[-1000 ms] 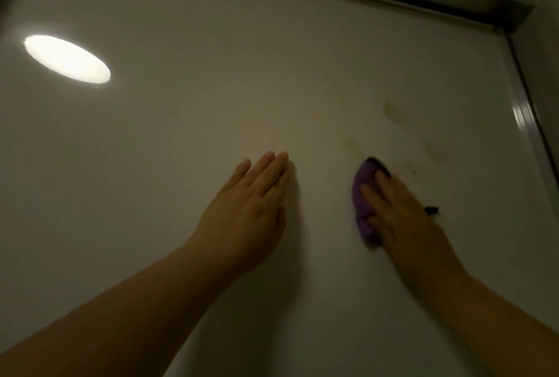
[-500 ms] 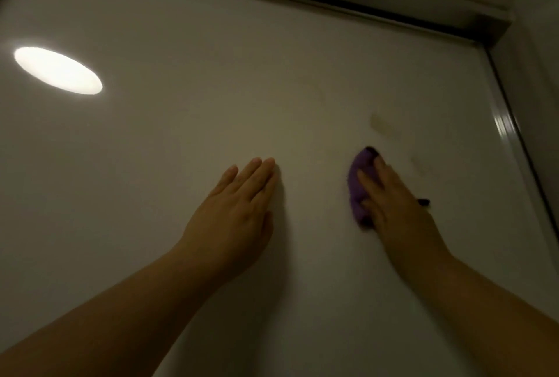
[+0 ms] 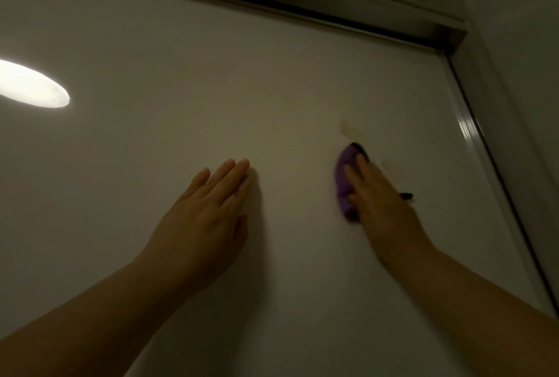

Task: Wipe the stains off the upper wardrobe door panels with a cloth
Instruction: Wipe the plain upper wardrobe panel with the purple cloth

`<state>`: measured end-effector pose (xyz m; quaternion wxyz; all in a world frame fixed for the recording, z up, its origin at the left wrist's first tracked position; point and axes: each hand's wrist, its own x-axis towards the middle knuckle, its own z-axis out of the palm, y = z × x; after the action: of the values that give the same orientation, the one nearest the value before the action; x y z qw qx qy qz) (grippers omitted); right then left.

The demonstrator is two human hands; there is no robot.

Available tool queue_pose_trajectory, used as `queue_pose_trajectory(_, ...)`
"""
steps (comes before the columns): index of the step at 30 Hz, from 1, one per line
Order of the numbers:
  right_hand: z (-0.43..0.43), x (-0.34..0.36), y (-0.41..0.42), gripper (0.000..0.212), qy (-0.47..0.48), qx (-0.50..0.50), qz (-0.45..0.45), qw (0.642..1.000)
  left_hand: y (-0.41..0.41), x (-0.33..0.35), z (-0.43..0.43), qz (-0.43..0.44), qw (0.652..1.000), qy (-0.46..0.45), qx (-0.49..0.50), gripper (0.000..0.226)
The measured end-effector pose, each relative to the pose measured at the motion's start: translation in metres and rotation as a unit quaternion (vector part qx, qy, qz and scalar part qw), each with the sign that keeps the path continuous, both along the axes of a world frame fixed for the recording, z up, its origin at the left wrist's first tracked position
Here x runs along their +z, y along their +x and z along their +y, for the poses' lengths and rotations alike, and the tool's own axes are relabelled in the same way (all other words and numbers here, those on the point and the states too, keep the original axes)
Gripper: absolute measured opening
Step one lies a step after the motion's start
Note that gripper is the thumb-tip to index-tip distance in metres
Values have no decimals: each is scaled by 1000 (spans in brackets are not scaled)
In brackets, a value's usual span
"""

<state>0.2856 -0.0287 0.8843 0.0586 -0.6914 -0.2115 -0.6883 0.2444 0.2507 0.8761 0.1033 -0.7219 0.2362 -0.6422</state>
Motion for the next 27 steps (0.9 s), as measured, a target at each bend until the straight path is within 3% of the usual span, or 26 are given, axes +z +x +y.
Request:
queue_pose_trajectory(2,-3,32,0,47,87,-4,31,996,0,2,-1,-5,1000,1,-1,60)
queue_pose_trajectory(4,11,65,2,48,117,-23,33,992,2,6,-5,-8,1000,3,-1,59)
queue_pose_trajectory(7,47,88,2,47,74,-44,12,996,7,14,-15,-21,1000,4,0,59)
queue_pose_trajectory(11,59,44,-1,56,-56,-31,-18,998,12,25,-27,-35,999,-2,-1,60)
queue_pose_trajectory(13,33,28,1,47,-79,-13,-27,996,13,29,-30,-37,999,-4,-1,60)
queue_pose_trajectory(17,-16,55,1,41,28,6,-33,999,17,36,-33,-37,999,2,8,60)
queue_pose_trajectory(21,-6,118,0,45,71,-58,-15,996,20,44,-33,-50,999,1,4,61)
queue_pose_trajectory(24,22,164,9,45,72,-130,20,989,19,52,-34,-57,998,6,8,61)
queue_pose_trajectory(27,51,176,13,44,23,-129,-4,991,17,61,-37,-67,998,8,17,60)
